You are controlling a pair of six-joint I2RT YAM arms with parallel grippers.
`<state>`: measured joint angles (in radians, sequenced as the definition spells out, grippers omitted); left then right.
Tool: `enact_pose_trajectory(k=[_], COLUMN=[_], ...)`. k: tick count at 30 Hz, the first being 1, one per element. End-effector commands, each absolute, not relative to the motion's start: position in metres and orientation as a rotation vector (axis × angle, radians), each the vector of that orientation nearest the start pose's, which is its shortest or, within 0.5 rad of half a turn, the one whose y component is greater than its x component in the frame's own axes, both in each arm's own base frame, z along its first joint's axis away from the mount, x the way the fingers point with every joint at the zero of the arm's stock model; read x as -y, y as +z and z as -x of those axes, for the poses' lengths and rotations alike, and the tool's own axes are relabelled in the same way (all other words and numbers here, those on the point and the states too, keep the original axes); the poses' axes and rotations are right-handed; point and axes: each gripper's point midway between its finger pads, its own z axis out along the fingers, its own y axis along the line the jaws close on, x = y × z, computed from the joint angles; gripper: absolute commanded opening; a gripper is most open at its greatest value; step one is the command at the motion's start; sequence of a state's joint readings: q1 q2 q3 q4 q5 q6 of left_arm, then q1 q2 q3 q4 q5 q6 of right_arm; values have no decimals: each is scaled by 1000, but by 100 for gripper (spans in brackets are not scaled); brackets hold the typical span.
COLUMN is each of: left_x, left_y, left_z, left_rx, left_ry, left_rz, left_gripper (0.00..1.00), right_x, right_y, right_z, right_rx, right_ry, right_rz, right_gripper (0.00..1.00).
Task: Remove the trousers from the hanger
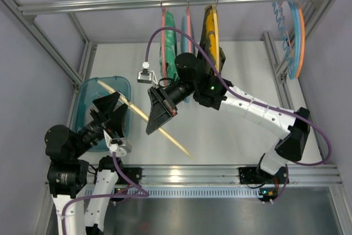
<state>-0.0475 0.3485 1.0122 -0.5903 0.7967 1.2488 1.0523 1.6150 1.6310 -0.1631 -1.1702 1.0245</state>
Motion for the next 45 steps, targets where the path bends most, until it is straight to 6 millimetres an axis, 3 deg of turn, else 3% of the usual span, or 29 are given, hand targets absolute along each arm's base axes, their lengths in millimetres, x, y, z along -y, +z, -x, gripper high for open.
enact_pose_trajectory(k=[1,9,10,12,13,14,15,16,17,20,23,25,26,29,33,45], left_x=[115,118,118,116,115,114,113,113,112,111,106,99,97,88,83,73], left_y=[406,410,410,409,410,409,409,407,404,400,400,401,401,400,401,412], left_z=[-156,-162,-162,-164,-164,-165,-164,-165,-164,-165,-174,-182,-186,-197,-203,-211], left_rx=[-653,-651,-656,-679,-687,-699,-703,-709,-714,-732,-797,-875,-918,-1017,-1097,-1163], left_ry=[357,332,326,320,322,323,325,324,324,319,313,303,277,266,227,234], left_rz=[-1409,-1422,-1420,-1409,-1403,-1396,-1393,-1392,-1391,-1383,-1356,-1309,-1284,-1221,-1148,-1068], left_gripper=[56,28,20,13,3,0,0,0,0,0,0,0,0,0,0,0], right_x=[-409,-410,-411,-415,-414,-417,-417,-417,-416,-408,-392,-381,-371,-353,-342,-359], right_y=[426,420,419,415,412,411,410,423,419,446,457,448,451,439,439,412], right_z=[-16,-16,-18,-32,-39,-54,-63,-72,-91,-106,-108,-108,-108,-113,-112,-106], right_rx=[-1896,-1894,-1905,-1903,-1905,-1911,-1911,-1855,-1835,-1708,-1659,-1664,-1650,-1663,-1642,-1740], right_ry=[2300,2291,2282,2215,2159,2081,2017,1943,1772,1608,1500,1424,1376,1246,1200,1208], right_rz=[1367,1386,1379,1329,1324,1253,1229,1209,1163,1131,1131,1164,1146,1133,1156,1166], right_gripper=[0,1,11,20,30,33,36,42,48,68,82,97,99,99,99,99])
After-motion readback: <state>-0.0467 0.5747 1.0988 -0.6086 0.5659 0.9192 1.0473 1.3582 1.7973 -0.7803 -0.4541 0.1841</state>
